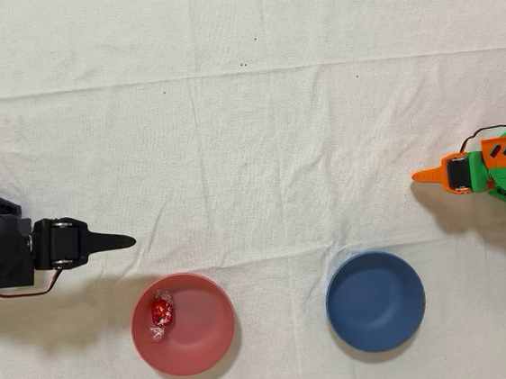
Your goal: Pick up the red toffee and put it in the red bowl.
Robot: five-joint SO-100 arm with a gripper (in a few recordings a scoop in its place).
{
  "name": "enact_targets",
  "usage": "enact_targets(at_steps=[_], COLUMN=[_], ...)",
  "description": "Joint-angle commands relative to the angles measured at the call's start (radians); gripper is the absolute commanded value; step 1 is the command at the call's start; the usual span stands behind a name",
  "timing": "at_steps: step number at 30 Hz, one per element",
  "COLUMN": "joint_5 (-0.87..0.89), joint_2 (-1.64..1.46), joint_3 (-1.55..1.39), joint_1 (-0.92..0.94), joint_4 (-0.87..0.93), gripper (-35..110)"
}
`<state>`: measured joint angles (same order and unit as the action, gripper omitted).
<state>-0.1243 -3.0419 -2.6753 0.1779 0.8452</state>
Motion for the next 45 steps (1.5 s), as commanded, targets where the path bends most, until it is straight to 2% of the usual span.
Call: enact_targets(at_steps=[1,8,17,25,31,45], joint_5=[0.000,0.058,0.048,0.097,0.049,0.054], joint_2=[-0.064,-0.169,-0.173,-0.175,-0.175,-0.175], joint_3=[-0.049,-0.193,-0.341,-0.388,-0.388,-0.388], joint_1=[-0.014,-0.043,-0.049,-0.069,-0.069,-0.067], joint_4=[-0.034,-0.133,-0.244,-0.178,0.032,0.032], gripper=[1,1,1,1,1,1])
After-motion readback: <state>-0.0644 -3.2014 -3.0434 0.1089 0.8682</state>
